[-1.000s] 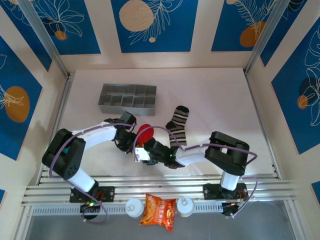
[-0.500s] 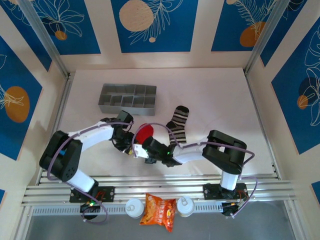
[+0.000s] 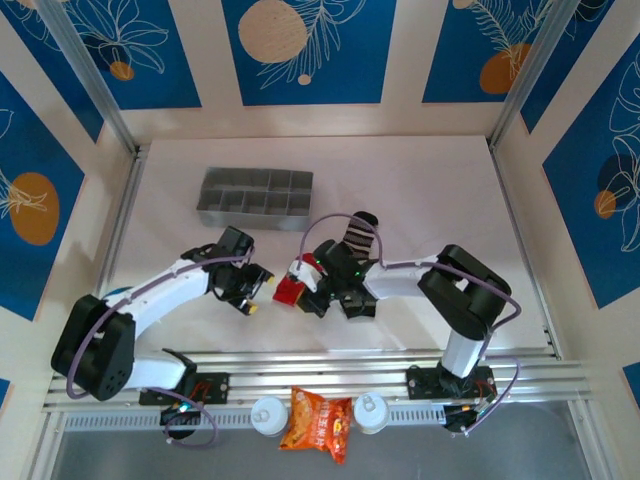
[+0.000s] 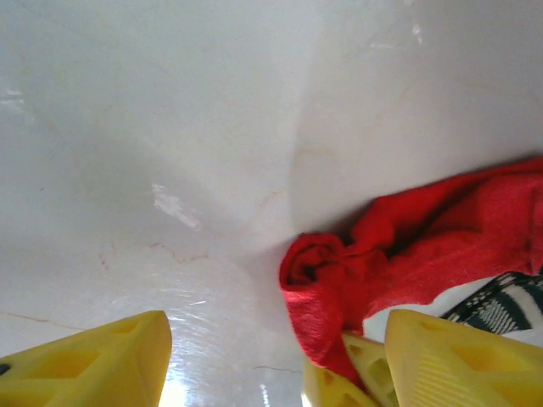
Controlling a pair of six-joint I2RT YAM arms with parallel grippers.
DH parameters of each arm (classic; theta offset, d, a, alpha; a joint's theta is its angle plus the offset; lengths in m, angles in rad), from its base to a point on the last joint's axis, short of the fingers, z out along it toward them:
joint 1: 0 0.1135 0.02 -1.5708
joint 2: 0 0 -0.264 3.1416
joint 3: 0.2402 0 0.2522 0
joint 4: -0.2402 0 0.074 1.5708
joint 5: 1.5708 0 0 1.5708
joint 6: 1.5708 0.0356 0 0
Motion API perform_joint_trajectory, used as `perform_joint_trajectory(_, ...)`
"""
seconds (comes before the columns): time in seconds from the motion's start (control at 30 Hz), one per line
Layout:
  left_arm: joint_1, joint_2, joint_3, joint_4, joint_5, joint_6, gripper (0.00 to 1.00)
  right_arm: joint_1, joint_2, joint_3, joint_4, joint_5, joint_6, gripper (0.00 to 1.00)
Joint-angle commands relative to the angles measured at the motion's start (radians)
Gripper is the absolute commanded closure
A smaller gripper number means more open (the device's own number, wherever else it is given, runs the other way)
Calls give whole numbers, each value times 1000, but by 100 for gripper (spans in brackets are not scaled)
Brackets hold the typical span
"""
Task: Roll the socks
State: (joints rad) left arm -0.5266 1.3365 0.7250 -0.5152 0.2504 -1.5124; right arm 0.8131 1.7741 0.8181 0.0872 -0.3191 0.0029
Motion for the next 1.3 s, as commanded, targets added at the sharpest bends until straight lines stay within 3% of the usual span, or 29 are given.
perform_joint_trajectory(0.0,-41,51,-3,96,18,-37,35,-49,59,36,-51,-228,116,100)
perform_joint_trajectory(0.4,-124,221,25,245,-2,-20,43,-101,87,0,-7,-291,129,100)
perform_joint_trajectory(0.73,-172,287,97,238,-30,-20,53,-96,91,-2,-20,-256,102,100)
perform_joint_trajectory(0.8,-181,258,109,212,-61,-34,53,-97,90,2,-29,-247,95,100)
perform_joint_trajectory(0.97,-200,159,117,143,-119,-78,40,-98,86,7,-33,-241,82,100)
perform_joint_trajectory(1.27,-205,217,80,180,-47,-100,45,-107,106,24,-47,-268,78,100)
